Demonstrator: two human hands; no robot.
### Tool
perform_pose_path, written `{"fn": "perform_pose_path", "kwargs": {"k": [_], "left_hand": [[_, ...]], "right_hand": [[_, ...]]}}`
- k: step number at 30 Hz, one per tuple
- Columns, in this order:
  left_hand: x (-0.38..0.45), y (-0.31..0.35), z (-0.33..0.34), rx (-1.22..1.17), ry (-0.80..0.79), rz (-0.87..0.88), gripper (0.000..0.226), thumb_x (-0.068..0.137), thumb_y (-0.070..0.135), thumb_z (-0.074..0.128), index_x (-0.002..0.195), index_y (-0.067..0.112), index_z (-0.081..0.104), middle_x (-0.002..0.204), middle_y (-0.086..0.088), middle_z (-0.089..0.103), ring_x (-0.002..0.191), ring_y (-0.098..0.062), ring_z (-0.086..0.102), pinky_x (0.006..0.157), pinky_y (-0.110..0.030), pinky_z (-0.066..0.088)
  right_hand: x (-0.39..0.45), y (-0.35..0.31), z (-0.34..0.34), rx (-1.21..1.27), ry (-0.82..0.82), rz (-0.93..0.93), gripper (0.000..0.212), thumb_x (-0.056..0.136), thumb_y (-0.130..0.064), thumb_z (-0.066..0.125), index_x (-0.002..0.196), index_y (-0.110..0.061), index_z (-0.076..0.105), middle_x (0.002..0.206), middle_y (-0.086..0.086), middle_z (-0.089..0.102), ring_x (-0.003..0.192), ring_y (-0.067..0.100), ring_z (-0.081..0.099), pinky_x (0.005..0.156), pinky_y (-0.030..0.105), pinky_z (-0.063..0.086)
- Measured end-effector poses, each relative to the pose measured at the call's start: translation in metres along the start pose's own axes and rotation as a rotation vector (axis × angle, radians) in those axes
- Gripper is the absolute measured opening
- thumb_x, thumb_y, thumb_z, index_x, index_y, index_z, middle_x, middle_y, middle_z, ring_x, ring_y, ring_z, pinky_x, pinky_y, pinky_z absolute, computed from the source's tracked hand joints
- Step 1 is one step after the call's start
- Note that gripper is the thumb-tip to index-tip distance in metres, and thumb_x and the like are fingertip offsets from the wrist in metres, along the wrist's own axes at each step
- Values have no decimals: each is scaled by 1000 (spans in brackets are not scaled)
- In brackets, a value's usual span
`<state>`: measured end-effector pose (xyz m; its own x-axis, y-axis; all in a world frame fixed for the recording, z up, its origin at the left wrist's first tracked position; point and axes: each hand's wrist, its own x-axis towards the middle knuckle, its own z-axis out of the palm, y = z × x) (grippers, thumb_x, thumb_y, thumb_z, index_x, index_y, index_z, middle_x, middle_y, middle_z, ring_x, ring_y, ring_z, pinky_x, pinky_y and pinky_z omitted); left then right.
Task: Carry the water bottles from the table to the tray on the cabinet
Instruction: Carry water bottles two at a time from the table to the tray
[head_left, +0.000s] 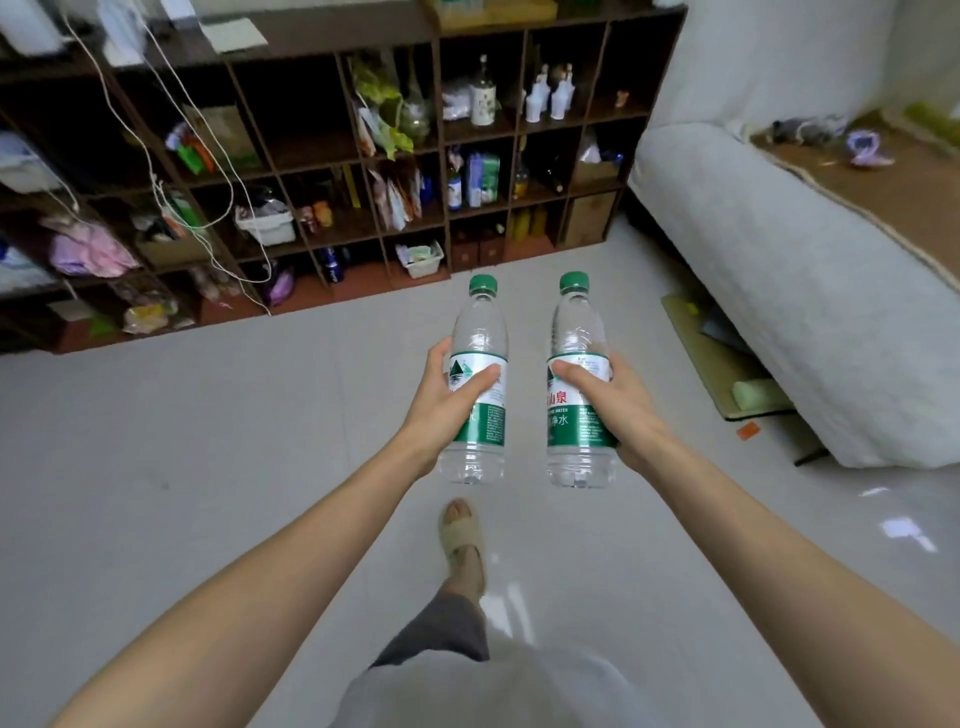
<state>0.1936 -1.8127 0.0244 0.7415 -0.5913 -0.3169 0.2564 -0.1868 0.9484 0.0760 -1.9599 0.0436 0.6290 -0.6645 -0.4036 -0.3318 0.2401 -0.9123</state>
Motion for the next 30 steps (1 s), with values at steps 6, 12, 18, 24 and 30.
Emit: {"fn": "perform_pose_path", "kwargs": {"k": [6, 12, 18, 24, 30], "left_hand": [[176, 76, 0, -21, -11, 52, 59, 90, 28, 65, 140, 33, 33, 120, -4, 61, 94, -22, 69, 72, -35, 60], [326, 167, 8, -10, -22, 183, 61, 89, 25, 67, 141, 34, 35, 123, 1, 61, 102, -17, 67, 77, -32, 58], [477, 238, 15, 22, 37, 326, 62, 90, 28, 67, 139, 40, 32, 127, 18, 53, 106, 7, 54, 83, -15, 50], [621, 310, 24, 45, 130, 398, 74, 81, 41, 72, 140, 48, 27, 140, 13, 43, 126, -9, 47, 101, -35, 47], [738, 358, 37, 101, 142, 455, 74, 87, 34, 69, 147, 40, 24, 153, 13, 31, 141, -10, 30, 111, -34, 34]], "right_hand": [[163, -92, 23, 44, 23, -61, 50, 76, -30, 79, 117, -20, 52, 100, 9, 70, 78, 24, 72, 60, 33, 59], [304, -186, 32, 63, 11, -118, 53, 76, -32, 79, 120, -22, 50, 102, 9, 70, 83, 26, 72, 67, 38, 60], [462, -264, 40, -53, -1, -259, 50, 77, -35, 78, 117, -21, 50, 104, 6, 67, 89, 23, 70, 77, 41, 59], [612, -350, 40, -214, -53, -409, 55, 79, -43, 74, 123, -25, 46, 107, -3, 67, 91, 15, 69, 78, 36, 57], [736, -417, 41, -210, -61, -427, 66, 69, -55, 76, 120, -28, 46, 107, -4, 66, 96, 19, 68, 86, 50, 56]]}}
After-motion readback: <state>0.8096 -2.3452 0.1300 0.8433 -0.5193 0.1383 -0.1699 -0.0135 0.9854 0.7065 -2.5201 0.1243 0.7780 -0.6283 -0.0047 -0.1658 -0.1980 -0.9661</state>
